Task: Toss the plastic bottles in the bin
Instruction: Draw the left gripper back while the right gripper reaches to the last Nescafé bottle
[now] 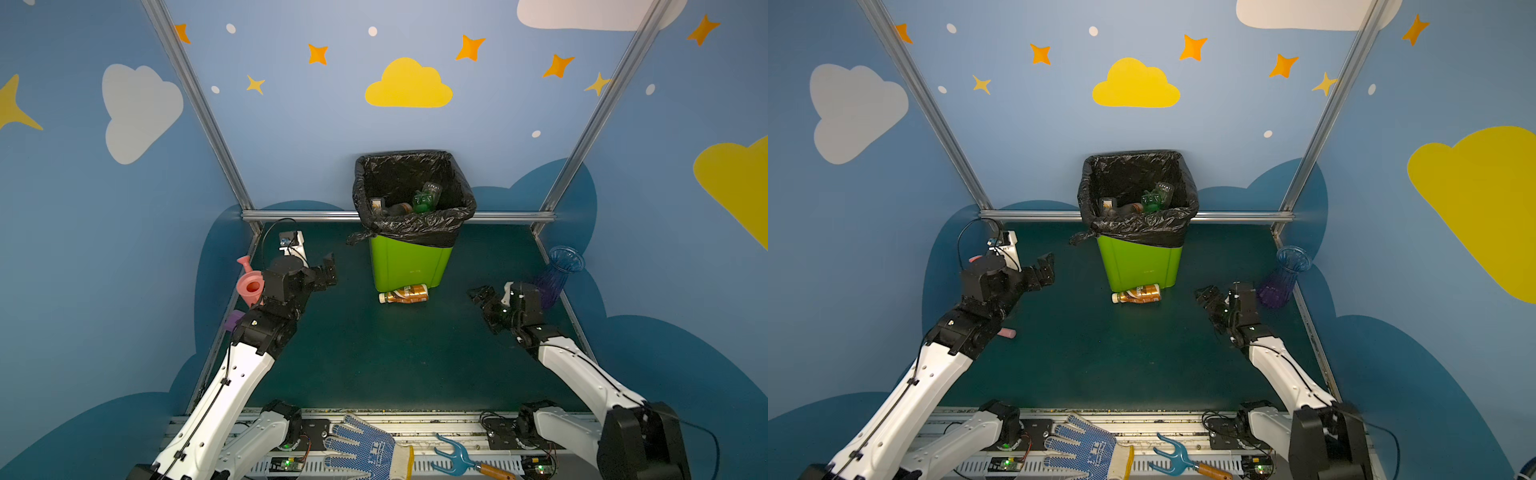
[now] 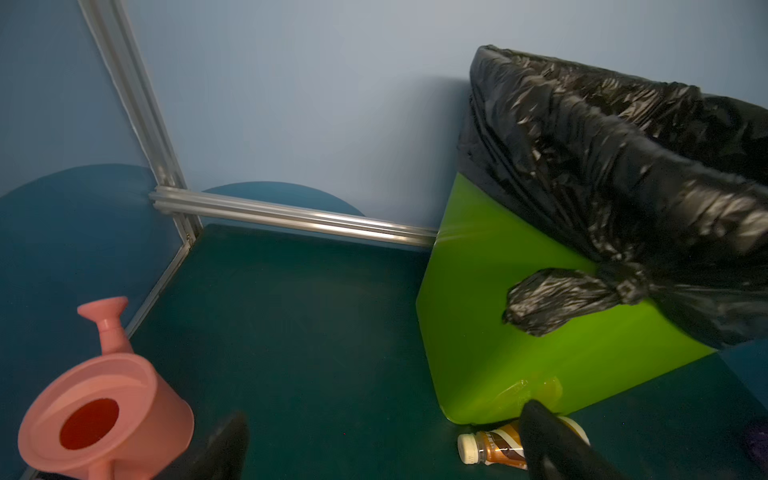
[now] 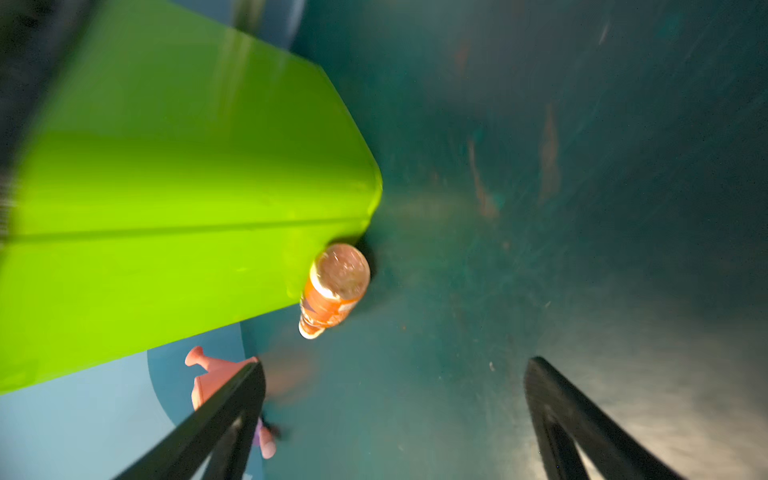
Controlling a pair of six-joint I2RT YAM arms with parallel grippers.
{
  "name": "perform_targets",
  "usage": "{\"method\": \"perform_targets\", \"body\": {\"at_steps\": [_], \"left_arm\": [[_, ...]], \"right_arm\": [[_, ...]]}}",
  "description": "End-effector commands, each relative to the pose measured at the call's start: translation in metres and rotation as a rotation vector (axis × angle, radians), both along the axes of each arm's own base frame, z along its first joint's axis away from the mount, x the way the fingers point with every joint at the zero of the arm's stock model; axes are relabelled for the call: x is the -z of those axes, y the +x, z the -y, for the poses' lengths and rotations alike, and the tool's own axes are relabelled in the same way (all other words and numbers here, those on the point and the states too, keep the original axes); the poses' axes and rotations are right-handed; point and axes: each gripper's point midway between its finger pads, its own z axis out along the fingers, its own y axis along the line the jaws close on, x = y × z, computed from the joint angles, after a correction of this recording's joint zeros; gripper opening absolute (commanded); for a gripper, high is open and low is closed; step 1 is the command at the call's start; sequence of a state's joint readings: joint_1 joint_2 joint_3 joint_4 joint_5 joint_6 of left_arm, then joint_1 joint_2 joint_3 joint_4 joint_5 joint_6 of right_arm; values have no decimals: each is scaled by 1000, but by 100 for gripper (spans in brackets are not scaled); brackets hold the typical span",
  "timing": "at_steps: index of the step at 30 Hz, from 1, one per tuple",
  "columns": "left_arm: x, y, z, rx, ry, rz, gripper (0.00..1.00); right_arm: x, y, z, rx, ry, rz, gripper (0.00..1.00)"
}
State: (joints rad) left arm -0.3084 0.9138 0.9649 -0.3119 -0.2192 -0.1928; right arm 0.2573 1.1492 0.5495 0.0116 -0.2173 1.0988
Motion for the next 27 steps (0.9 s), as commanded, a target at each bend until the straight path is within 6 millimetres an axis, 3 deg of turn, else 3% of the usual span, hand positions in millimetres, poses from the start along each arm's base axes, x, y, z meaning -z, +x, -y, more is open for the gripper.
{"method": "perform_targets", "body": {"at_steps": [1, 7, 11, 16, 27], "left_arm": [[20, -9, -8, -42, -57, -30, 100], [64, -14, -16, -83, -103, -115, 100], [75, -15, -19, -102, -108, -132, 100], [85, -17, -21, -103, -115, -156, 100], [97, -22, -26, -123, -121, -179, 100]], "right_arm": [[-9, 20, -22, 81, 116, 38, 96], [-2, 31, -72, 50, 147, 8, 96], [15, 31, -100, 44, 168, -44, 94], [18, 41, -136, 13, 215, -64, 92], [35, 49, -144, 88, 149, -134, 88]]}}
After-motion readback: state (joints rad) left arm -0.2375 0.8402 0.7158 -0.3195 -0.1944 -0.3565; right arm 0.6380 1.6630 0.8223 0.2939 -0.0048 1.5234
